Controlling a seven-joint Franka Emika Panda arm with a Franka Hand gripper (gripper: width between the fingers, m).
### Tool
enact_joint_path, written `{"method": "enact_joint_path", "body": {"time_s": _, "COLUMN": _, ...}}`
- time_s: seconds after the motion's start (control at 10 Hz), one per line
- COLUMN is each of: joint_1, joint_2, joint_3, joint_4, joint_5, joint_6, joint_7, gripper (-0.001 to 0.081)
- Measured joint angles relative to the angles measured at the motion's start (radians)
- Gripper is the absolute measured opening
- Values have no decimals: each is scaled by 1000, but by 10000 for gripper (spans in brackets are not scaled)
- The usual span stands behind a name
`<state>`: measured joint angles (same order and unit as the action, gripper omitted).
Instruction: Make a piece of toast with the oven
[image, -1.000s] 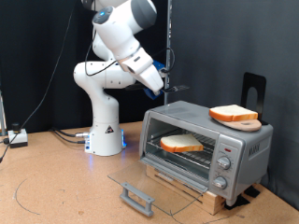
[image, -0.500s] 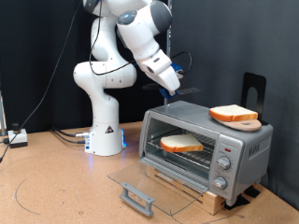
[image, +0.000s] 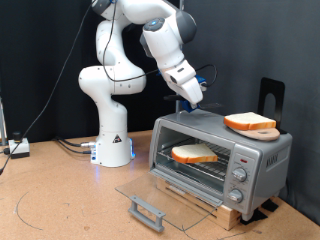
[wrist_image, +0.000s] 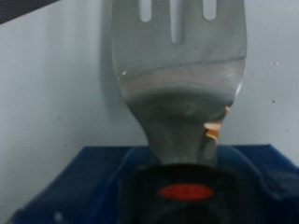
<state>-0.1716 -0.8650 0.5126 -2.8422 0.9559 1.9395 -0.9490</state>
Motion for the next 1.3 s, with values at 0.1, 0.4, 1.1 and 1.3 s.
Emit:
{"method": "enact_joint_path", "body": {"time_s": 0.1, "joint_1": -1, "joint_2": 8, "joint_3": 18, "joint_4": -2, "joint_5": 13, "joint_6": 18, "joint_7": 4, "gripper": 404}}
{"method": "enact_joint_path", "body": {"time_s": 0.4, "joint_1": -3, "joint_2": 40, "joint_3": 50, "joint_4": -4, "joint_5": 40, "joint_6": 49, "joint_7": 5, "gripper": 585}}
{"method": "enact_joint_path", "body": {"time_s": 1.1, "joint_1": -3, "joint_2": 18, "joint_3": -48, "joint_4": 33, "joint_5": 103, "joint_6": -13, "joint_7": -45, "gripper": 804}}
{"method": "enact_joint_path", "body": {"time_s": 1.3, "joint_1": -3, "joint_2": -35, "joint_3": -94, "joint_4": 38, "joint_5": 88, "joint_6": -46, "joint_7": -54, "gripper": 804}}
